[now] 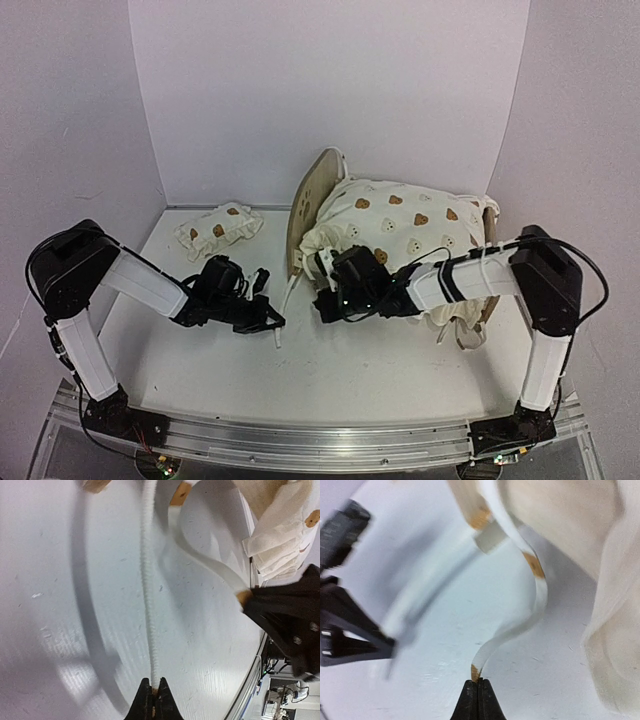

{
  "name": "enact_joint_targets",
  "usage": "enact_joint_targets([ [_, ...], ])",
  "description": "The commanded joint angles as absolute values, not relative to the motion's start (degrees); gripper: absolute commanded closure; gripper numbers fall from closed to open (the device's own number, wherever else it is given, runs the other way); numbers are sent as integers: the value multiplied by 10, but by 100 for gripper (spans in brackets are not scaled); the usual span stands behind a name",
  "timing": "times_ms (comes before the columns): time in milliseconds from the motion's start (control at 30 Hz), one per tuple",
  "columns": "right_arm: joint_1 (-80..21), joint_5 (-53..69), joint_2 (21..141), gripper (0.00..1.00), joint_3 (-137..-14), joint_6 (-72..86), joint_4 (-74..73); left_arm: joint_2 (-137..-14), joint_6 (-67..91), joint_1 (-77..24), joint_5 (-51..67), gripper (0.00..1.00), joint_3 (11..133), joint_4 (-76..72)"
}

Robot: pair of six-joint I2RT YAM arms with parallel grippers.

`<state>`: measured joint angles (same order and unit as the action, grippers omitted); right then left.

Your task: Set up the pet bed

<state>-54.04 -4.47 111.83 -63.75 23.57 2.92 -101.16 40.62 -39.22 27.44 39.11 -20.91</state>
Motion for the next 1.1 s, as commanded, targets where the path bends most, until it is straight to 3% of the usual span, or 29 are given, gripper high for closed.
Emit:
enact_joint_targets([
  [0,-542,93,1025,100,-673,232,56,-1011,371,-417,222,100,433,-221],
  [467,-543,86,1185,100,-861,310,137,-952,356,-449,140,100,385,-227],
  [1000,-550,-16,1265,100,-931,278,1,-920,353,-456,151,100,362,-234],
  [1067,-551,-6,1260,96,-929,260,0,-916,352,-457,155,100,361,-235],
])
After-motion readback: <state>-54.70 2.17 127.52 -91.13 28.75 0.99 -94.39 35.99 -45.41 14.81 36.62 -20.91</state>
